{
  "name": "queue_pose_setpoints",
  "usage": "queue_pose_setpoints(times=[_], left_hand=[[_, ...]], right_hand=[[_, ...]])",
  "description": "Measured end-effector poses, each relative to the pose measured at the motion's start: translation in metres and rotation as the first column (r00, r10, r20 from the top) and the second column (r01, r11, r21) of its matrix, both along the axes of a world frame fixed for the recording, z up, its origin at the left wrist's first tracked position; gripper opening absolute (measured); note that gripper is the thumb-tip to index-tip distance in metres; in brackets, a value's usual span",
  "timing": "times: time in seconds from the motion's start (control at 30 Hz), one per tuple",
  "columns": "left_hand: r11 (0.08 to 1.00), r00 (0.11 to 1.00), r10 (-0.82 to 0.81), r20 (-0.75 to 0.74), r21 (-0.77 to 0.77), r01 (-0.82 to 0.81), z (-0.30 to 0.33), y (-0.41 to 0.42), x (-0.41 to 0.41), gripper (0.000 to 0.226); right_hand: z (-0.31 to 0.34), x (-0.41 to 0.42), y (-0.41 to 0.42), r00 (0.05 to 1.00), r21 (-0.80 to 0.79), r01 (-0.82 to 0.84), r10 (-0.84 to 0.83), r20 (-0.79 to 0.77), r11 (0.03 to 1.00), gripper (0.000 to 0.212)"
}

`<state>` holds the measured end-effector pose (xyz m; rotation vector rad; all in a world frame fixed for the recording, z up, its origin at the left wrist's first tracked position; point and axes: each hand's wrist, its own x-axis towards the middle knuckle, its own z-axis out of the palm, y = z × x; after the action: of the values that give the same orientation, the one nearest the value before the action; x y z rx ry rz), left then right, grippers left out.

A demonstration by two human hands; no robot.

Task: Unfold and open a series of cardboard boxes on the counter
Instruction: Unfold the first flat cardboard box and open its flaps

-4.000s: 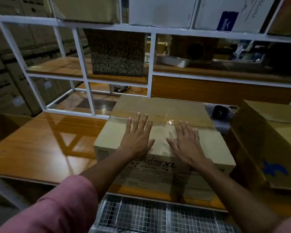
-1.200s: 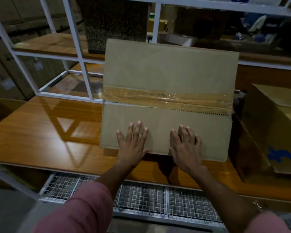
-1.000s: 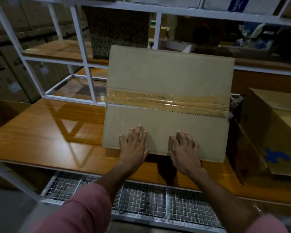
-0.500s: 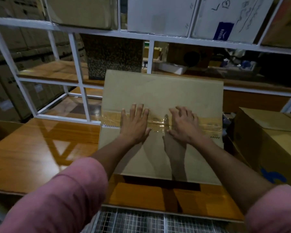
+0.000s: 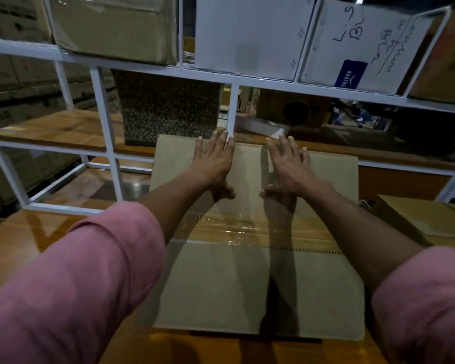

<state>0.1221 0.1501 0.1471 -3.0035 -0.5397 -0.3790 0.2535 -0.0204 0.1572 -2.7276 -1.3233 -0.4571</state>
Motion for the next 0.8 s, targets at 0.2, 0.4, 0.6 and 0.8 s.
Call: queue_pose_setpoints(times=[0.2,0.4,0.6,0.8], left_hand=[[0.997,0.997,0.004,0.079,0.082,-0.011,0.0,-0.004,-0.003,0.137],[0.979,0.985,-0.005,0.173,0.201,-0.03,-0.015,-0.035,-0.041,0.137],[0.955,0.986,0.057,0.159,0.279,-0.1,-0.023,-0.083,-0.089,0.141],[0.944,0.982,0.082,0.17,0.302,-0.131,-0.039,-0.125,-0.136,0.128]], right_hand=[[0.005,0.001,0.002,1.0,0.015,0.026,-0.026,0.002,1.0,0.128],[-0.002,-0.037,-0.041,0.99,0.086,-0.023,0.011,0.139,0.996,0.12],[-0.016,-0.088,-0.082,0.983,0.13,-0.039,0.014,0.186,0.991,0.108],[-0.038,-0.126,-0.119,0.978,0.199,-0.11,0.07,0.198,0.974,0.088]])
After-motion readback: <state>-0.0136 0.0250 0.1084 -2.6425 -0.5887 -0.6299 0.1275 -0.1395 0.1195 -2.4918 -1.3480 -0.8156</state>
